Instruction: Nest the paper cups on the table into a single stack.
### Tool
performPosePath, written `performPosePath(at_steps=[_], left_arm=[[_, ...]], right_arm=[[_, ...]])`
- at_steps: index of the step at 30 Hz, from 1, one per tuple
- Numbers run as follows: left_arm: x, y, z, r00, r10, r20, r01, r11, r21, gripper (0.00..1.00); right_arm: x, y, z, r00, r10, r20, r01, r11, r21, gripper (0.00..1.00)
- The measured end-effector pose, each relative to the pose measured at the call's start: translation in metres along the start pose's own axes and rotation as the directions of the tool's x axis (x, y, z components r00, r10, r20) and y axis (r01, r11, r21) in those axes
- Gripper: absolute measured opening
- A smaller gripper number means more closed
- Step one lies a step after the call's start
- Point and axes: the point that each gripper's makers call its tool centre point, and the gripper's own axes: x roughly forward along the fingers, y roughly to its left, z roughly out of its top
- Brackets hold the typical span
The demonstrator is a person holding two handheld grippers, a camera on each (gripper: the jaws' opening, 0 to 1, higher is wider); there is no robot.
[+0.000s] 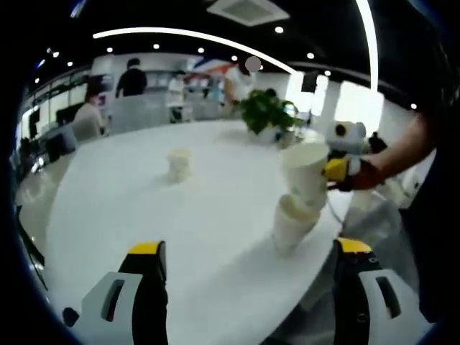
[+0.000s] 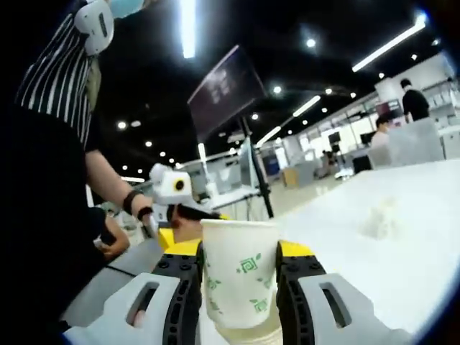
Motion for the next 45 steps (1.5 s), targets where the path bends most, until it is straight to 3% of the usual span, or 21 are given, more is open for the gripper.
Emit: performPosePath(at_steps=[22,45], left_arm=[[0.001,-0.001,0.000,1.000,-0.006,-0.012,0.006,1.000,0.007,0.94],[0.005,-0.004,0.007,1.000,-0.019,0.001,0.019,1.000,0.021,0.94]], right_arm=[[-0.001,-0.007,-0.028,0.997,-0.063,-0.046,0.063,0.998,-0.014,0.38],[-0.015,-0.005,-0.042,0.989,-0.093,-0.113,0.091,0.996,-0.021,0.43]])
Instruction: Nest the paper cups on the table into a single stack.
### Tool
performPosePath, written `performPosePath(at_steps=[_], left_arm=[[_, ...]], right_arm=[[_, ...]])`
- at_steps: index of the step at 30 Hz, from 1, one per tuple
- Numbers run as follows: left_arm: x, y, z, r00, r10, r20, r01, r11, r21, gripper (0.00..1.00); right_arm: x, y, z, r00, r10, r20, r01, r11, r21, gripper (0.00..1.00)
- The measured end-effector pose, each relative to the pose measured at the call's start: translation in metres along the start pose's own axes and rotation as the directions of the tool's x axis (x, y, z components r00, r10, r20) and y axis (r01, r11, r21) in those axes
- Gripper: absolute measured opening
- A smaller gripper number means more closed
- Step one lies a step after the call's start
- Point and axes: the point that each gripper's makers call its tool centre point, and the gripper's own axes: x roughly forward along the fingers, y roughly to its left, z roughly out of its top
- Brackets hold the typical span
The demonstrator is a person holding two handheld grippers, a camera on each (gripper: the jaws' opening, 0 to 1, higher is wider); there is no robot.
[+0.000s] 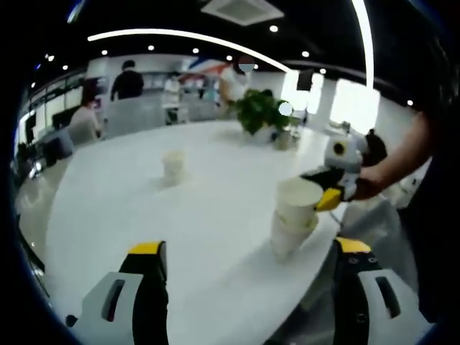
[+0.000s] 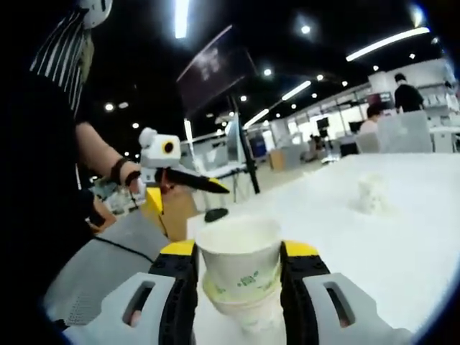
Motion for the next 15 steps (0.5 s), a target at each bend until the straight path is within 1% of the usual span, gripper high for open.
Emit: performPosePath(at_steps=[5,8,10,13,15], left_arm=[[-0.001,0.000,0.001,1.000,0.002,0.002,-0.002,1.000,-0.001,0.94],[-0.001,-0.001,0.000,1.000,0.004,0.003,-0.004,1.000,-0.001,0.94],[-0.002,-0.001,-0.001,1.000,0.005,0.002,-0.005,1.000,-0.004,0.94],[-0.002,-0.001,-0.001,1.000,0.003,0.003,-0.003,1.000,-0.003,0.94],[-0.002,-0.001,0.000,1.000,0.004,0.005,-0.004,1.000,-0.004,0.94]], right_arm=[[-0.001,0.002,-0.005,1.000,-0.002,-0.023,0.002,1.000,-0.006,0.45],[-0.002,0.000,-0.008,0.999,-0.019,-0.035,0.018,1.000,-0.004,0.51],[-0.002,0.000,-0.009,0.999,-0.022,-0.036,0.022,1.000,-0.004,0.53],[-0.003,-0.002,-0.011,0.998,-0.040,-0.049,0.039,0.999,-0.018,0.59],[-0.005,-0.004,-0.012,0.998,-0.043,-0.051,0.042,0.999,-0.019,0.59]])
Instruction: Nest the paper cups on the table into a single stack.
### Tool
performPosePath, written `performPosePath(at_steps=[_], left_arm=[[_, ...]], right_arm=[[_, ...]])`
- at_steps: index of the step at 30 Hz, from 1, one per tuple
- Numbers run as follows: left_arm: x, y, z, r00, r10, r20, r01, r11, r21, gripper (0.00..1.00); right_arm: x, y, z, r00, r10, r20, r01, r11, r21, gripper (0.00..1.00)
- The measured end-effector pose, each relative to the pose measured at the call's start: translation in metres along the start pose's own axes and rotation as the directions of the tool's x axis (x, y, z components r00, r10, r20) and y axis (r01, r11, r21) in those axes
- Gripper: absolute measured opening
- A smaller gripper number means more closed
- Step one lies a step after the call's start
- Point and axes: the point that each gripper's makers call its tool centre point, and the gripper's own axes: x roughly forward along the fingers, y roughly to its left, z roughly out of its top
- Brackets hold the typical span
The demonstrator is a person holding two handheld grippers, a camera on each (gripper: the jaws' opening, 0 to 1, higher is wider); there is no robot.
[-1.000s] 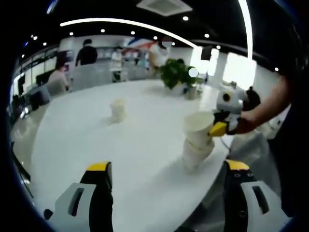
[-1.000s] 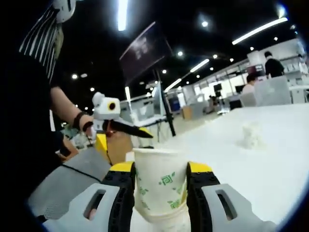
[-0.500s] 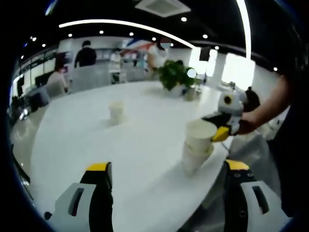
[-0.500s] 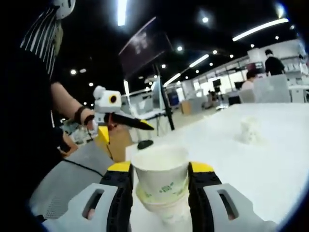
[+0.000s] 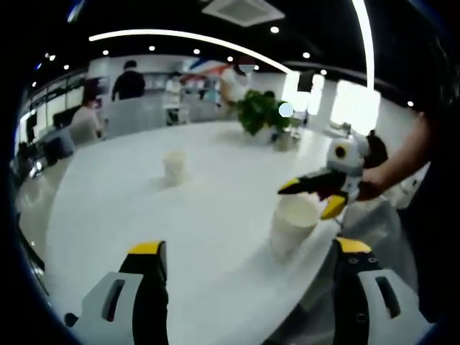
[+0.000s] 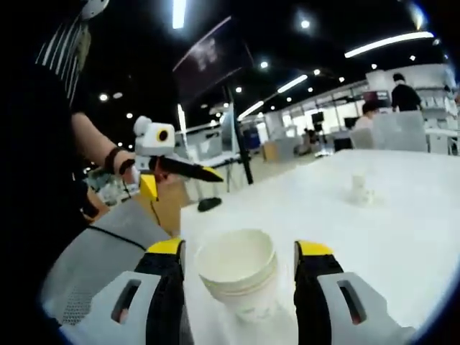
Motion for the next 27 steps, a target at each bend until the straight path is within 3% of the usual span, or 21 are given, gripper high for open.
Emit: performPosePath(at_steps=[13,27], left_arm=[[0.001,0.001,0.002,1.000,0.002,0.002,-0.002,1.000,0.001,0.94],[0.002,0.002,0.004,1.000,0.002,0.008,-0.002,1.000,-0.001,0.94]], right_arm=[[-0.006,0.005,-0.008,1.000,0.012,-0.028,-0.012,1.000,-0.001,0.60],[-0.032,-0.001,-0.001,0.999,-0.039,-0.019,0.038,0.999,-0.025,0.71]])
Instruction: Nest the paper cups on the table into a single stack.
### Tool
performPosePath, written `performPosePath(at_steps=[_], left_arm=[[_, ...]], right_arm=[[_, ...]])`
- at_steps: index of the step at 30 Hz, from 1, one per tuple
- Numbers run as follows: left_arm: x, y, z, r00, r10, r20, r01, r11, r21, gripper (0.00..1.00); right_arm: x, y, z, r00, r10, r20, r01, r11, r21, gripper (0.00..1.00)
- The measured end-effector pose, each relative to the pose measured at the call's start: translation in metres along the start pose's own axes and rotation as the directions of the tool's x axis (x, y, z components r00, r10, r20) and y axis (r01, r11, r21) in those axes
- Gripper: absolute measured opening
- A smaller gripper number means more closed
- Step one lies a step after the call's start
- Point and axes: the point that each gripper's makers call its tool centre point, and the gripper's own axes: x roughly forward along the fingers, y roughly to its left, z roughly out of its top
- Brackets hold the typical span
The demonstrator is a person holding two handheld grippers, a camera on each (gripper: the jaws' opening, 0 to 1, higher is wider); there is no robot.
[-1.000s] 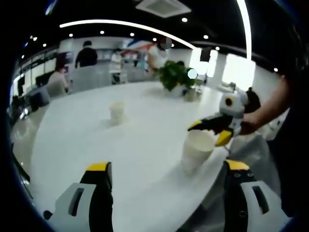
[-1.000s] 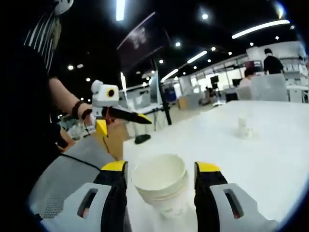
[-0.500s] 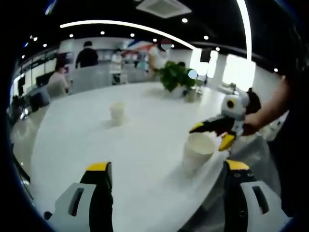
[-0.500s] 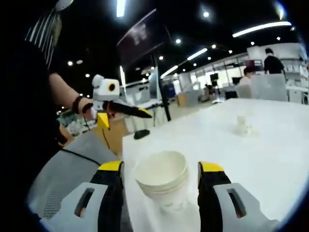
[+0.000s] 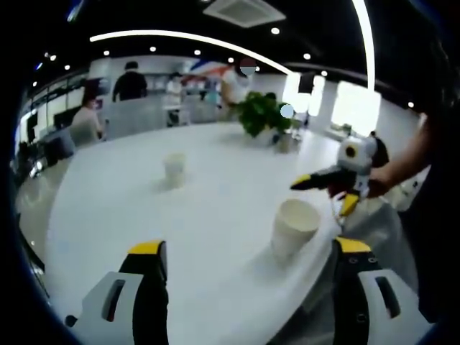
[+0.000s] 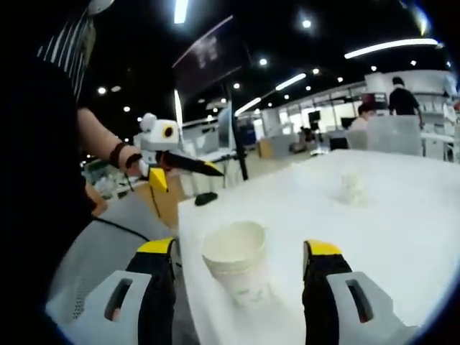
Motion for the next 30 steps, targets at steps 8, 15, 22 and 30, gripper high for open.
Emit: performPosePath(at_steps=[8,15,22,30], left_arm=[[0.001,0.004,0.002,1.000,0.003,-0.001,-0.003,1.000,0.005,0.94],[0.001,0.008,0.007,1.000,0.003,0.004,-0.003,1.000,0.008,0.94],[0.000,0.010,0.006,1.000,0.006,0.003,-0.006,1.000,0.007,0.94],[-0.001,0.014,0.011,1.000,0.015,0.012,-0.015,1.000,0.011,0.94]], right_arm=[[-0.014,-0.007,0.021,0.998,-0.043,0.036,0.044,0.999,-0.028,0.76],[-0.034,-0.011,0.032,0.996,-0.082,0.027,0.083,0.996,-0.038,0.85],[-0.050,-0.019,0.036,0.990,-0.138,0.022,0.139,0.988,-0.059,1.00],[-0.068,-0.023,0.024,0.982,-0.190,-0.010,0.189,0.980,-0.069,1.00]])
